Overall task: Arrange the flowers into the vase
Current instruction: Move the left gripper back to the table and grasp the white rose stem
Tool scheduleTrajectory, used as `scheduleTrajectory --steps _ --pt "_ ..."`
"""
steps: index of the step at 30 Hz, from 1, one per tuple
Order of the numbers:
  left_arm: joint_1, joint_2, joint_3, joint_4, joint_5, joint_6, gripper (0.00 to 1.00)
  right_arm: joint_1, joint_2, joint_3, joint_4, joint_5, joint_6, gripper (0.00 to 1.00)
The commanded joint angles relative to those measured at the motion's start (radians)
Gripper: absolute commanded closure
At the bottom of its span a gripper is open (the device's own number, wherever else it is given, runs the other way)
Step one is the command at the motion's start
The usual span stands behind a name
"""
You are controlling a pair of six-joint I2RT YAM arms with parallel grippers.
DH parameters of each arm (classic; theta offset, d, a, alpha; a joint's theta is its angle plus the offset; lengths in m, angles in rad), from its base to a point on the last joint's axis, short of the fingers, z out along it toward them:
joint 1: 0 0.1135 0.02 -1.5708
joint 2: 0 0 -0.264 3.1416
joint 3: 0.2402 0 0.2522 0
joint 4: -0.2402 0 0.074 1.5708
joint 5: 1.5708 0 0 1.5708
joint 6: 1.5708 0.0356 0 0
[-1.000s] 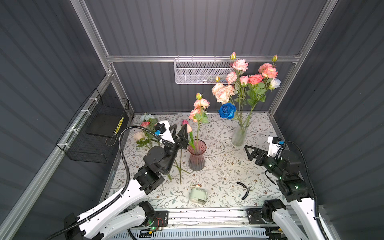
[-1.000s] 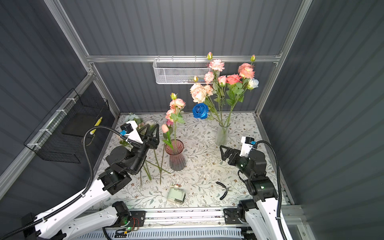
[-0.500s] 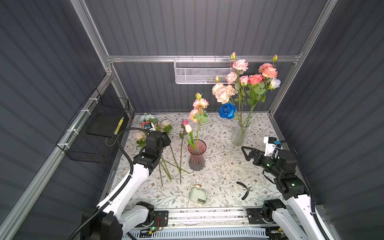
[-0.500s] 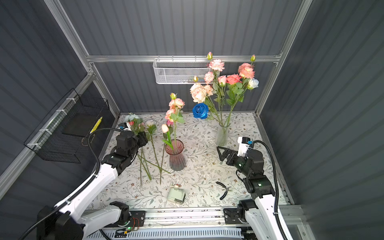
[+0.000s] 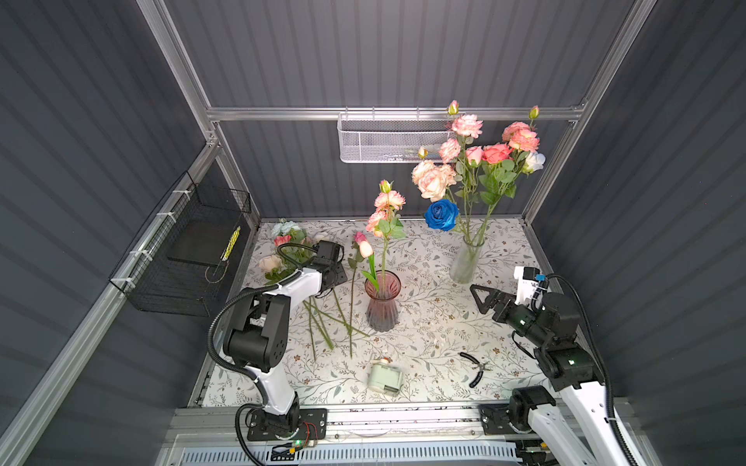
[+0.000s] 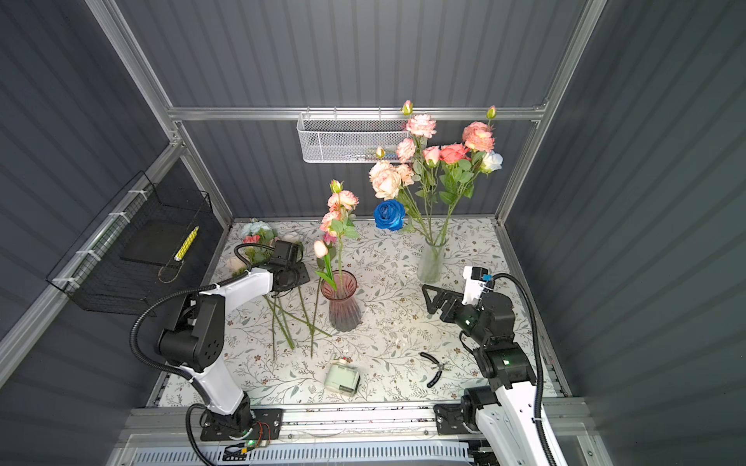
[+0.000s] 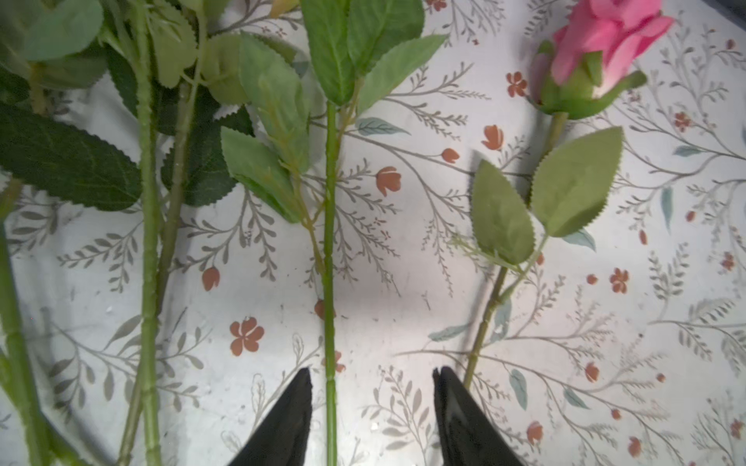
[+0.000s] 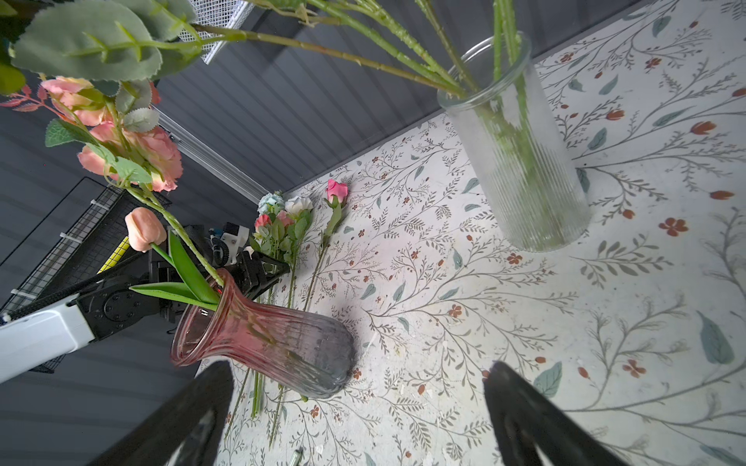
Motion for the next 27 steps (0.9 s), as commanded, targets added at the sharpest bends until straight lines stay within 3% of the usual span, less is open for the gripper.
scheduleTrajectory --steps 1,9,20,27 --pt "0.002 0.052 0.051 -0.073 -0.045 0.005 0.52 0.0 -0.005 -0.001 -0.01 0.006 -0.014 0.01" --pt "0.002 0.111 0.033 -0.084 -0.054 0.0 0.63 0.0 -0.006 0.0 -0.01 0.018 -0.015 0.01" --pt "0.001 0.066 -0.011 -0.044 -0.068 0.01 1.0 0.0 -0.005 -0.001 -0.011 0.028 -0.005 0.01" --pt "0.002 -0.045 -0.007 -0.045 -0.1 0.014 1.0 0.0 -0.003 0.009 -0.013 0.027 -0.002 0.01"
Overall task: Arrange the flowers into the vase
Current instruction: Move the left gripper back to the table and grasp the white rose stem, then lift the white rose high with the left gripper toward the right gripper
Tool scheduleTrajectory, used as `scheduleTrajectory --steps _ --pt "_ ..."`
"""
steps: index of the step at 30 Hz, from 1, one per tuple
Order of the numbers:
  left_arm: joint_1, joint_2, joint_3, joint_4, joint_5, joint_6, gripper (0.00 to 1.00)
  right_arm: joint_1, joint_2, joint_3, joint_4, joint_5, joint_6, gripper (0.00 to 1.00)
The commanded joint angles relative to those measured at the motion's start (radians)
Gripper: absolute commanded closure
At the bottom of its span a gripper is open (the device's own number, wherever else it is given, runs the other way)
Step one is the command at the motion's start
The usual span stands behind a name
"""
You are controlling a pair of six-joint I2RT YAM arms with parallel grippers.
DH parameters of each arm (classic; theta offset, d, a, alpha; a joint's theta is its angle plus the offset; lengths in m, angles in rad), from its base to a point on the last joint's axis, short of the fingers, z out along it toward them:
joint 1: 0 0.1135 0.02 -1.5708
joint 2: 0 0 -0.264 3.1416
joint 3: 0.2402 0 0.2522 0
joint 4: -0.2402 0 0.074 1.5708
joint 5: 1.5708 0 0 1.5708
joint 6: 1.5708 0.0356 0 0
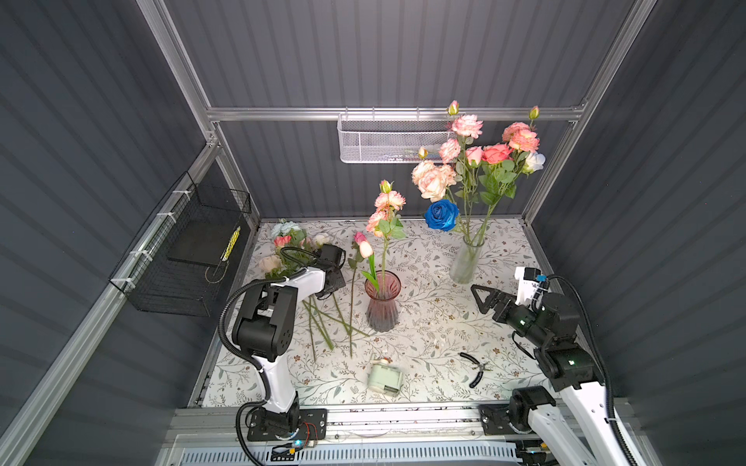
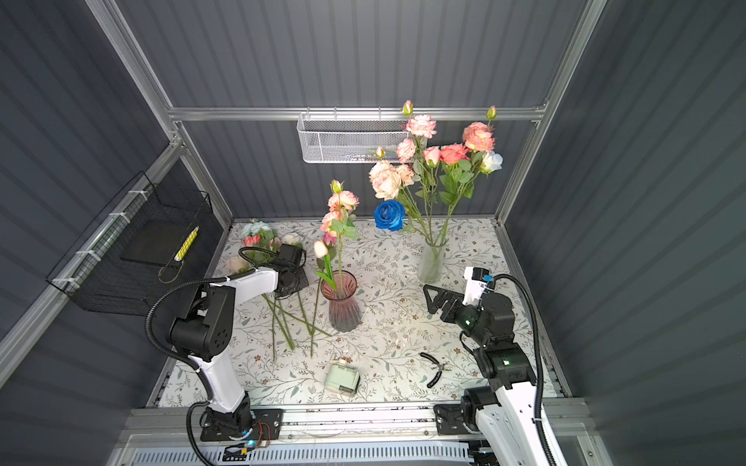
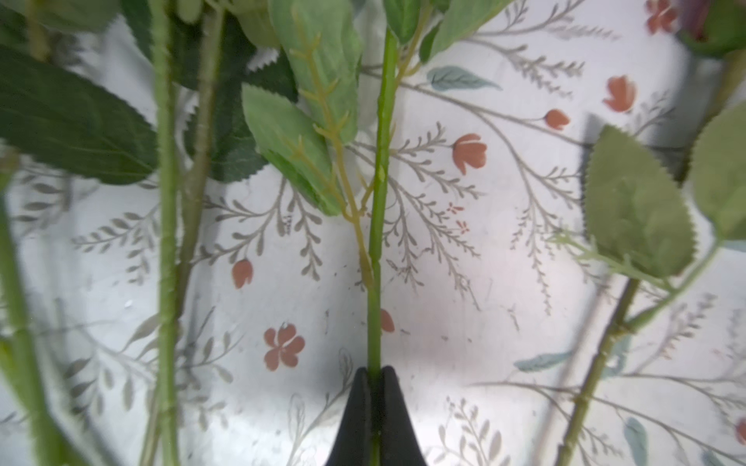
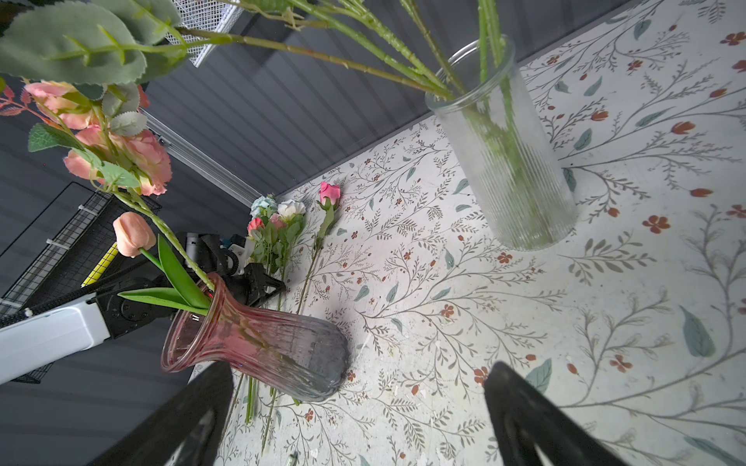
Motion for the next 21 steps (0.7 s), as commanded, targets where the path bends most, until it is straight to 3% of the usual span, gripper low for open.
scheduleTrajectory --steps 1,14,16,21 --pt "0.002 -0.112 0.004 -0.017 -0.04 0.01 1.0 0.0 -0.004 0.011 -0.008 0.004 -0.003 0.01" --pt "-0.004 -0.746 -0.046 0.076 -0.025 0.083 1.0 -0.002 0.002 0.027 0.0 -0.004 0.0 0.01" --pt "-0.006 -0.835 -0.065 0.124 0.021 0.108 1.0 -0.001 0.002 0.03 0.004 -0.012 0.0 0.01" --pt "-0.006 -1.0 -0.14 0.326 0.273 0.131 1.0 0.0 -0.006 0.046 0.042 -0.081 -0.001 0.02"
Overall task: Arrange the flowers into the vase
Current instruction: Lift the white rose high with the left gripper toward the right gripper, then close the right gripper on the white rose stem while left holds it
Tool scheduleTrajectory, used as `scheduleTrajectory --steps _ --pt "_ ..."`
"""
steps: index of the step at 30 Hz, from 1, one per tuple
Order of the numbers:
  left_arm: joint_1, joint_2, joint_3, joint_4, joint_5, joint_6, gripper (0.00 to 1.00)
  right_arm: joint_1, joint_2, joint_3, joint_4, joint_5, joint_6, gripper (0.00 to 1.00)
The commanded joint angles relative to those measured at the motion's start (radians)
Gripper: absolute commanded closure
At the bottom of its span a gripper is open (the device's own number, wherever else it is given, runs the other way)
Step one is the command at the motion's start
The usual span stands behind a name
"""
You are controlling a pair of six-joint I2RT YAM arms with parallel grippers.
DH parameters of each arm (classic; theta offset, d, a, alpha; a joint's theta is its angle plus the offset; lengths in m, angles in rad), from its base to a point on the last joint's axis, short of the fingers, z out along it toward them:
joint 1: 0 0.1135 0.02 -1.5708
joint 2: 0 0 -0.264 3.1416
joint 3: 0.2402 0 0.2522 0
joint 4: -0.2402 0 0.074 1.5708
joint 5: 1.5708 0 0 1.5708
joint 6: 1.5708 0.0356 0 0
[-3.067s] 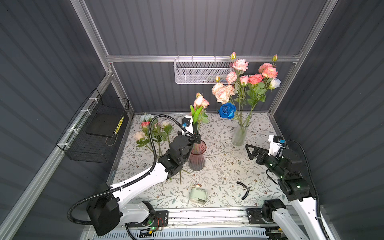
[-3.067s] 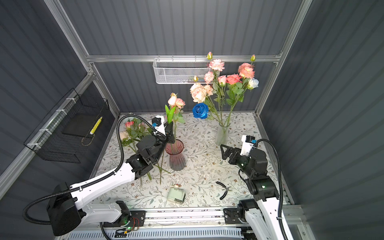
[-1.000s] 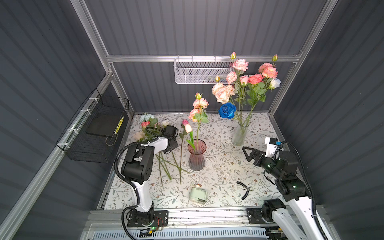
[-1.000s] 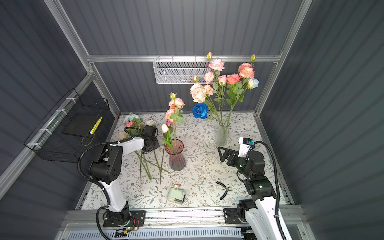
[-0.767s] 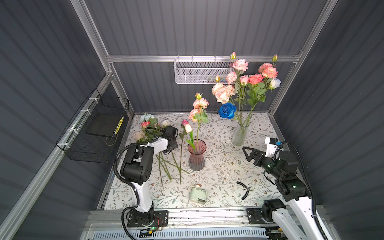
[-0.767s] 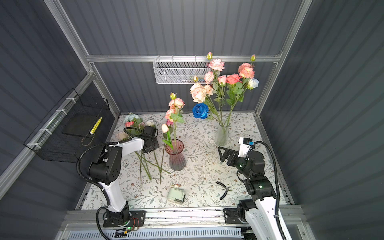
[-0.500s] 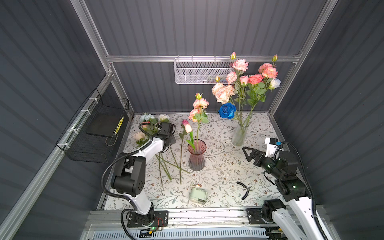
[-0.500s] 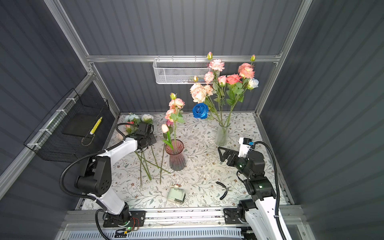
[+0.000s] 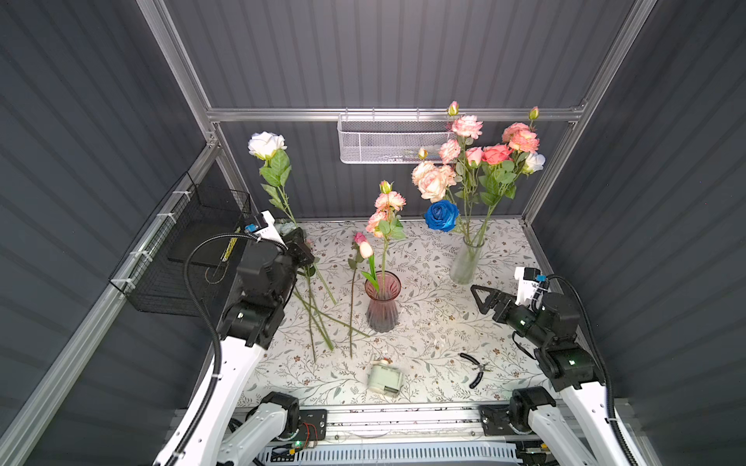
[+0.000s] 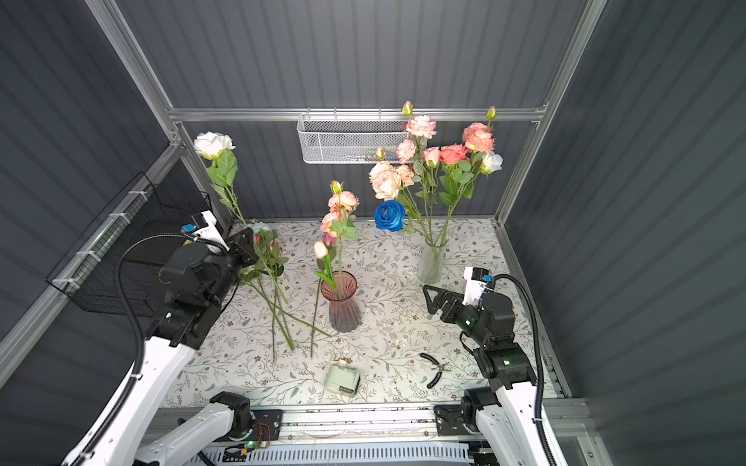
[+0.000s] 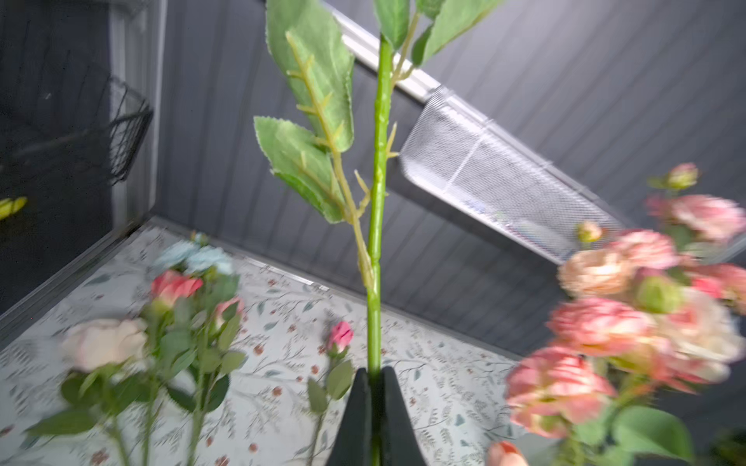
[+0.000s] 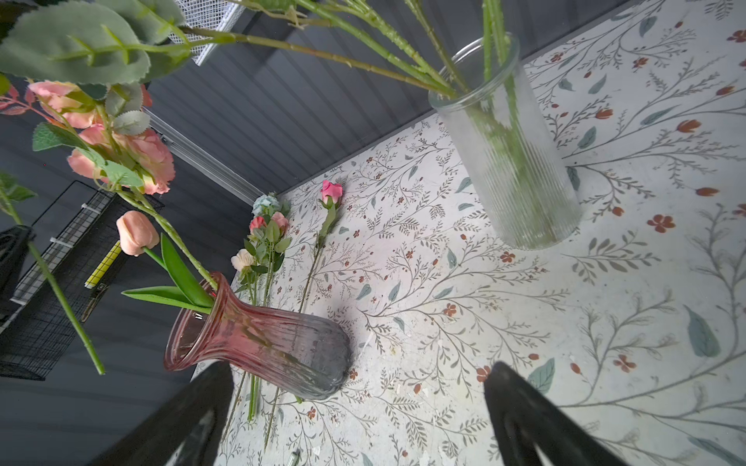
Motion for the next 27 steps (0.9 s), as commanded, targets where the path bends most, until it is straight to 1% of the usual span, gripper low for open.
scheduleTrajectory --steps 1,4,6,7,9,11,13,14,16,19,23,27 --pt "-0.005 -0.058 -0.045 0.148 0.211 0.036 1.0 0.0 -0.01 0.042 0.056 -0.109 -0.011 0.05" --pt "-0.005 -0.081 -0.036 0.187 0.355 0.024 1.0 0.004 -0.015 0.067 0.101 -0.224 -0.002 0.12" --pt "-0.006 -0.081 -0.031 0.211 0.467 0.009 1.0 0.022 -0.013 0.088 0.133 -0.285 0.017 0.14" --pt "-0.005 -0.08 -0.034 0.228 0.543 -0.003 1.0 0.05 -0.007 0.106 0.143 -0.307 0.023 0.14" --pt "-0.005 -0.081 -0.044 0.26 0.637 -0.032 1.0 0.144 0.013 0.149 0.142 -0.307 0.01 0.14" --pt "-0.005 -0.078 -0.062 0.307 0.721 -0.072 1.0 0.311 0.054 0.203 0.13 -0.245 -0.04 0.14" --pt "-0.005 -0.076 -0.079 0.349 0.775 -0.111 1.0 0.475 0.131 0.266 0.115 -0.192 -0.102 0.13" --pt "-0.007 -0.072 -0.089 0.373 0.797 -0.129 1.0 0.548 0.187 0.306 0.115 -0.181 -0.133 0.12" --pt "-0.007 -0.069 -0.103 0.399 0.822 -0.154 1.0 0.656 0.309 0.382 0.123 -0.177 -0.179 0.12" --pt "-0.008 -0.065 -0.113 0.423 0.854 -0.174 1.0 0.751 0.485 0.517 0.131 -0.178 -0.232 0.11" --pt "-0.008 -0.067 -0.131 0.456 0.878 -0.202 1.0 0.823 0.702 0.698 0.153 -0.193 -0.266 0.1" --pt "-0.01 -0.073 -0.146 0.467 0.887 -0.212 1.0 0.843 0.83 0.809 0.185 -0.204 -0.266 0.1"
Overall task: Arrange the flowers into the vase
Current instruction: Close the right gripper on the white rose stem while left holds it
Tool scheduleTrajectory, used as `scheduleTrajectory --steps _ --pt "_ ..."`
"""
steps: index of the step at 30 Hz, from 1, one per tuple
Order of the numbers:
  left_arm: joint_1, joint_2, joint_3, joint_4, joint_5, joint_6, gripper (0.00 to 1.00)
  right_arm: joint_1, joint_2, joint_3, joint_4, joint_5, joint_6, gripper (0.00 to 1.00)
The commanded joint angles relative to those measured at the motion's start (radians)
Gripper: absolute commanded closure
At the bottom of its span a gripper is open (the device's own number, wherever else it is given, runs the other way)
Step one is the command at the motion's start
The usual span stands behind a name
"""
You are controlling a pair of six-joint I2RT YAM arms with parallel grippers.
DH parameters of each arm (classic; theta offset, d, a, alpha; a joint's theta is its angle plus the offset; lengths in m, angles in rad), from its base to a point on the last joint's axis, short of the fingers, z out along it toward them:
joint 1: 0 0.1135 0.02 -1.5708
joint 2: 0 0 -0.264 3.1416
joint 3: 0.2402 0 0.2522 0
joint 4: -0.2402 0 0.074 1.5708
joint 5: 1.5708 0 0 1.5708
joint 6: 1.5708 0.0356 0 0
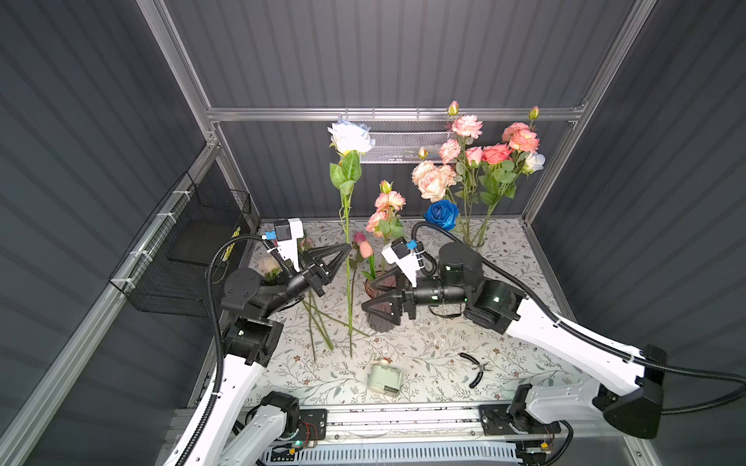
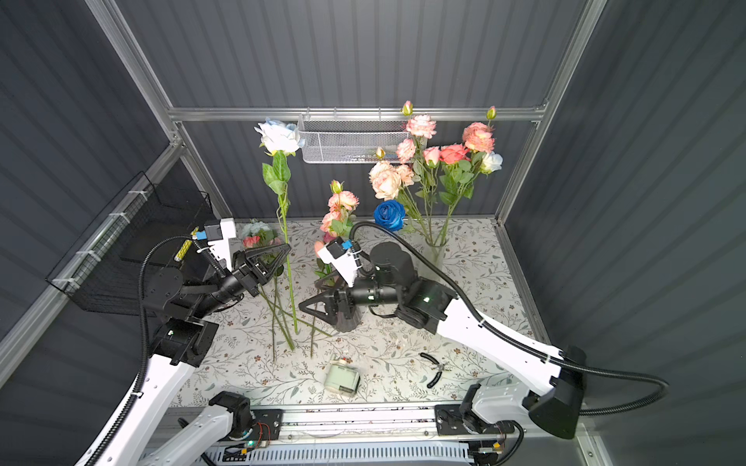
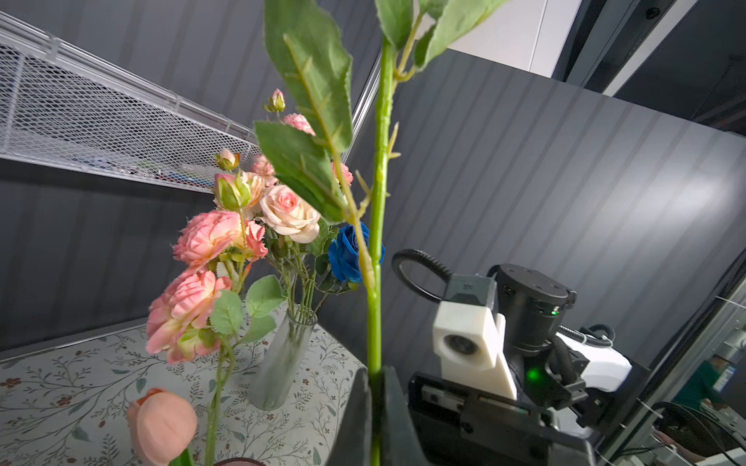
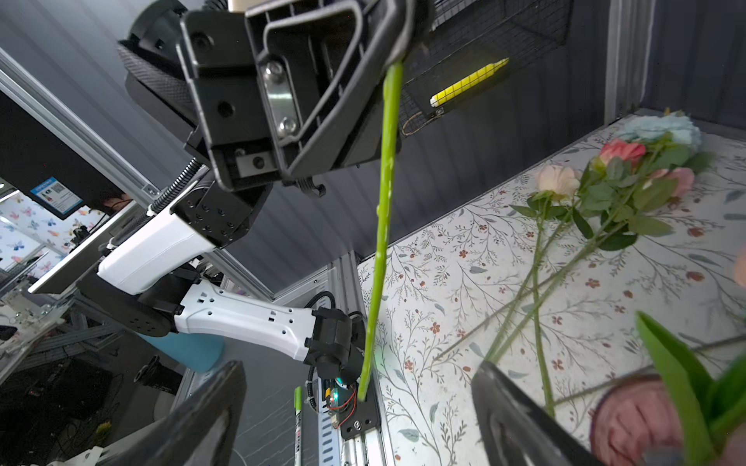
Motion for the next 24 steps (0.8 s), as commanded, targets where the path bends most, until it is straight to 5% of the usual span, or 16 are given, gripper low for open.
scheduleTrajectory --steps 1,5,10,11,13,16,20,24 --pt "-0.005 -0.012 -0.018 0.057 0.048 -0.034 1.0 0.009 0.056 0.081 0.059 -0.026 -0.026 0.1" --pt "-0.006 -0.015 -0.023 0.057 0.062 -0.04 1.0 0.009 0.115 0.129 0.117 -0.041 0.002 0.18" --pt "-0.007 -0.021 -0.035 0.062 0.058 -0.054 1.0 0.009 0.155 0.158 0.13 -0.051 0.021 0.66" --pt "-0.008 -0.023 -0.035 0.059 0.053 -0.057 0.94 0.01 0.154 0.154 0.133 -0.046 0.021 0.74" --pt "-0.008 -0.031 -0.039 0.041 0.032 -0.058 0.5 0.009 0.139 0.132 0.142 -0.025 0.016 0.9" --pt "-0.008 -0.053 -0.039 -0.005 -0.019 -0.041 0.1 0.008 0.08 0.073 0.137 0.067 -0.017 1.0" --pt "-0.008 -0.119 -0.021 -0.19 -0.219 0.021 0.01 0.008 -0.038 -0.03 0.11 0.287 -0.114 1.0" --pt "-0.008 -0.198 -0.015 -0.451 -0.624 0.06 0.0 0.006 -0.132 -0.109 0.086 0.538 -0.218 1.0"
